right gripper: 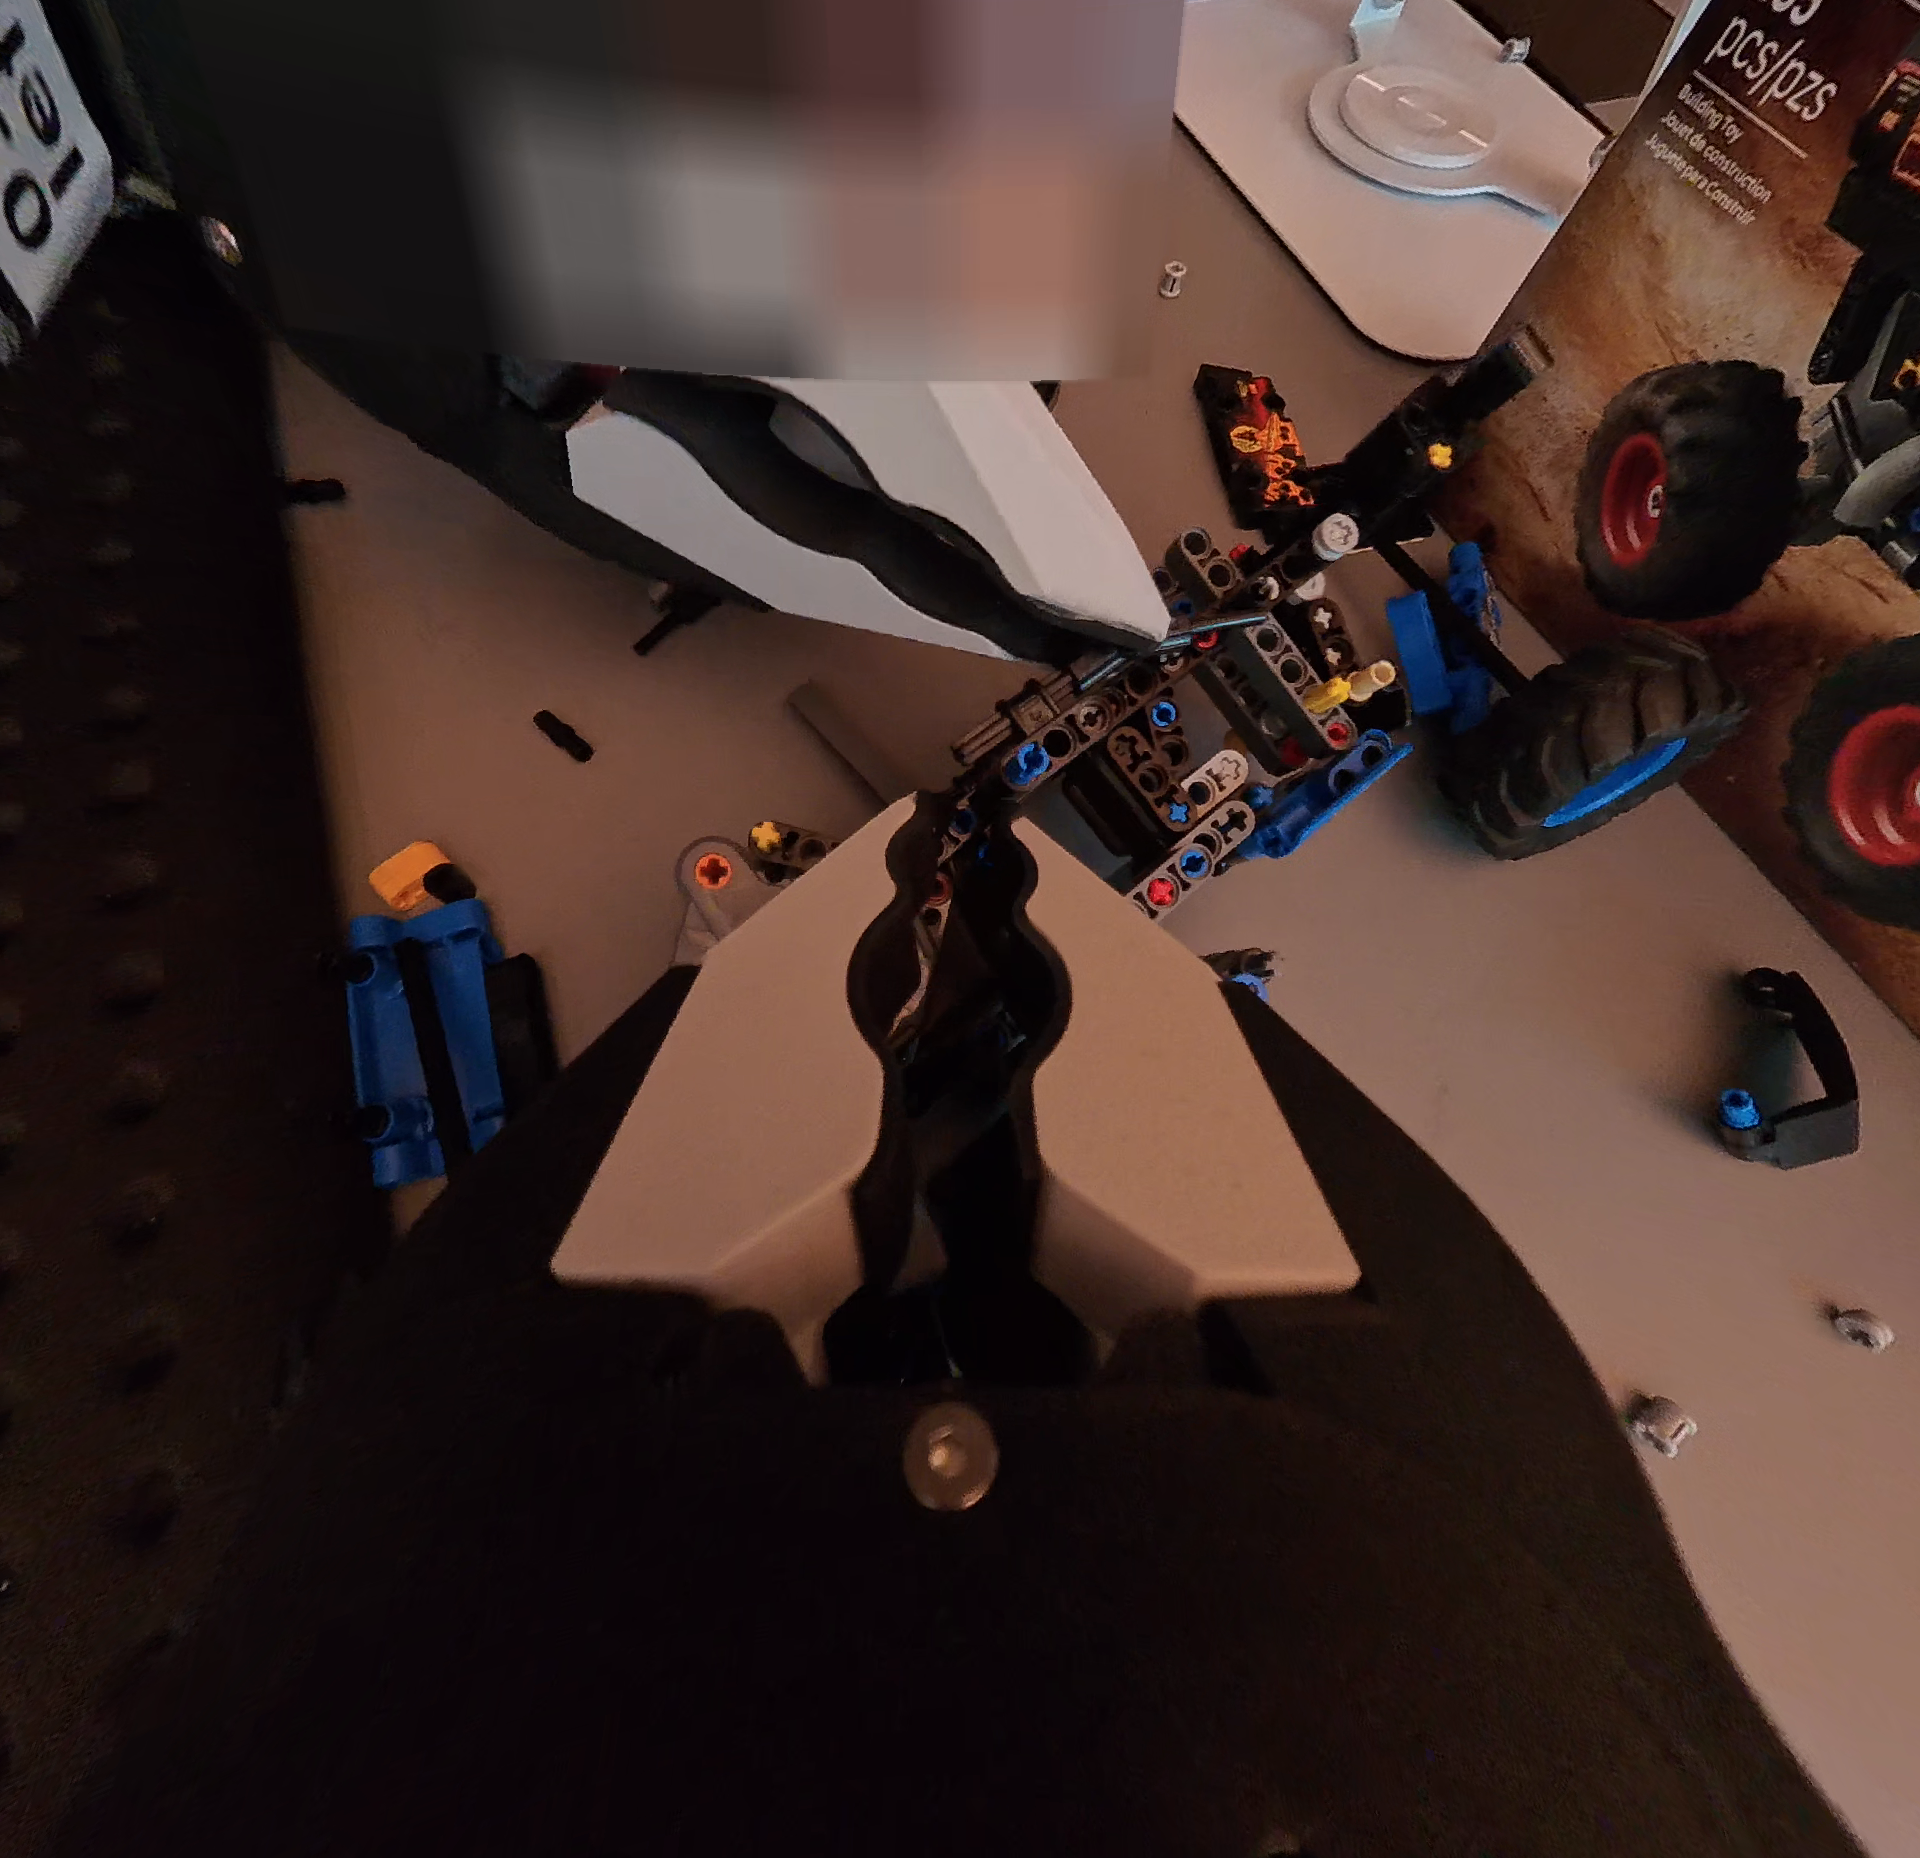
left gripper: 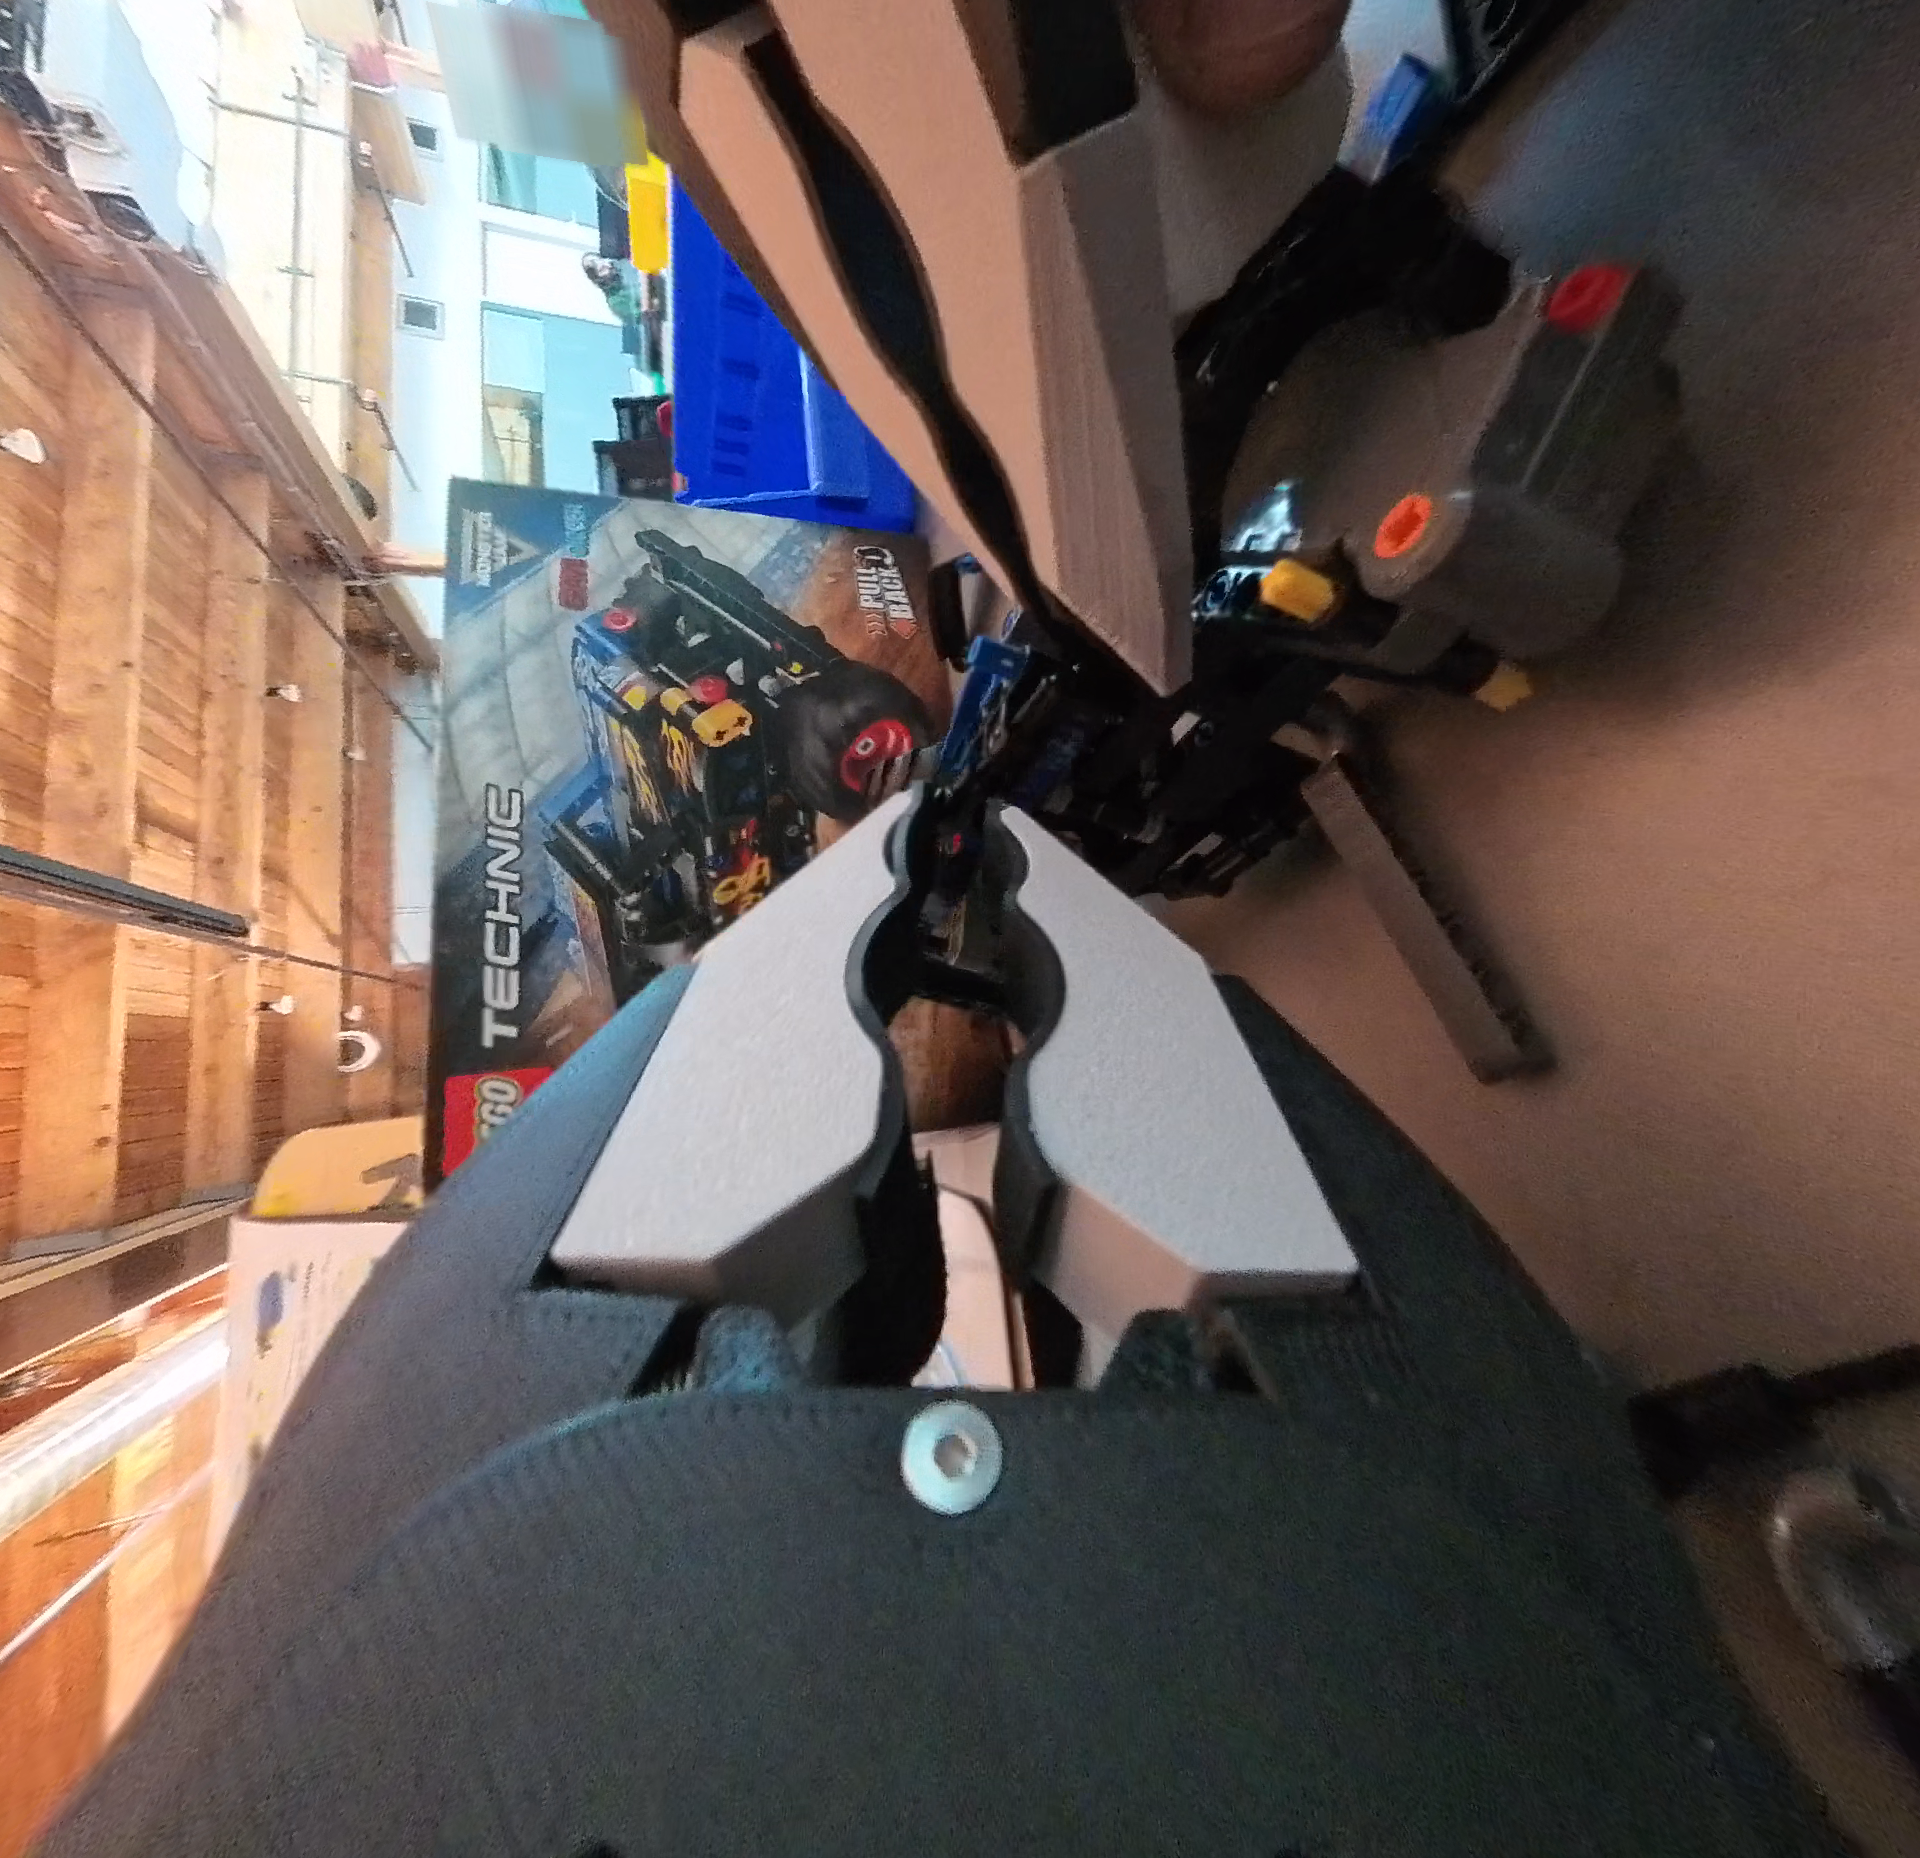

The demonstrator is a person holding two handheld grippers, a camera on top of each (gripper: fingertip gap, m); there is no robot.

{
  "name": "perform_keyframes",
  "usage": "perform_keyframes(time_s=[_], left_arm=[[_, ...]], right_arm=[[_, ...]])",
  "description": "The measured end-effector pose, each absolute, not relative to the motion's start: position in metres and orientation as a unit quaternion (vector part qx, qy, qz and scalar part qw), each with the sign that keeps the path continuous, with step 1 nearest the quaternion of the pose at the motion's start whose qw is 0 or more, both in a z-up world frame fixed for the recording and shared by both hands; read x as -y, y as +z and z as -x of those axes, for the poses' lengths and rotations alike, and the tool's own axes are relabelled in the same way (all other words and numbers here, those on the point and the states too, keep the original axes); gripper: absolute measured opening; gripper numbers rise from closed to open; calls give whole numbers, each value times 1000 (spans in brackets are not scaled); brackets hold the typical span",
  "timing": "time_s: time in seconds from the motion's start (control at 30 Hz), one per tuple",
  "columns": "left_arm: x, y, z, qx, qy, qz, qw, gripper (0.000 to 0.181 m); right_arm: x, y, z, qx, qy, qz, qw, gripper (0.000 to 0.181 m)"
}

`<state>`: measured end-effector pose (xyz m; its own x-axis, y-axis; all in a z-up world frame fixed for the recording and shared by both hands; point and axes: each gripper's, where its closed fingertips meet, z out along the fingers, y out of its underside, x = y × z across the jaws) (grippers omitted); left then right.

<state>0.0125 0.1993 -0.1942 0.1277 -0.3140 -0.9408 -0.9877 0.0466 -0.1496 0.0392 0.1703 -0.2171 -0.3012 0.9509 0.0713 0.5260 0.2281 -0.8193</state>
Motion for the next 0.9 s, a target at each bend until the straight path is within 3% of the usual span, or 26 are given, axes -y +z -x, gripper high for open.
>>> perform_keyframes(time_s=[0.1, 0.2, 0.63, 0.77, 0.9], left_arm=[[-206, -191, -11, -538, 373, 581, 482, 4], [-229, -148, 25, -440, 384, 637, 503, 5], [-161, -185, 12, -522, 257, 688, 433, 8], [-146, -197, 18, -511, 202, 725, 416, 33], [-153, -188, 16, -509, 217, 718, 423, 40]], right_arm=[[-172, -217, -38, 721, 357, 513, 300, 10], [-144, -217, -34, 744, 378, 473, 284, 9], [-163, -217, -41, 728, 385, 490, 283, 9], [-170, -216, -45, 727, 381, 495, 286, 12], [-173, -215, -45, 726, 374, 496, 295, 13]])
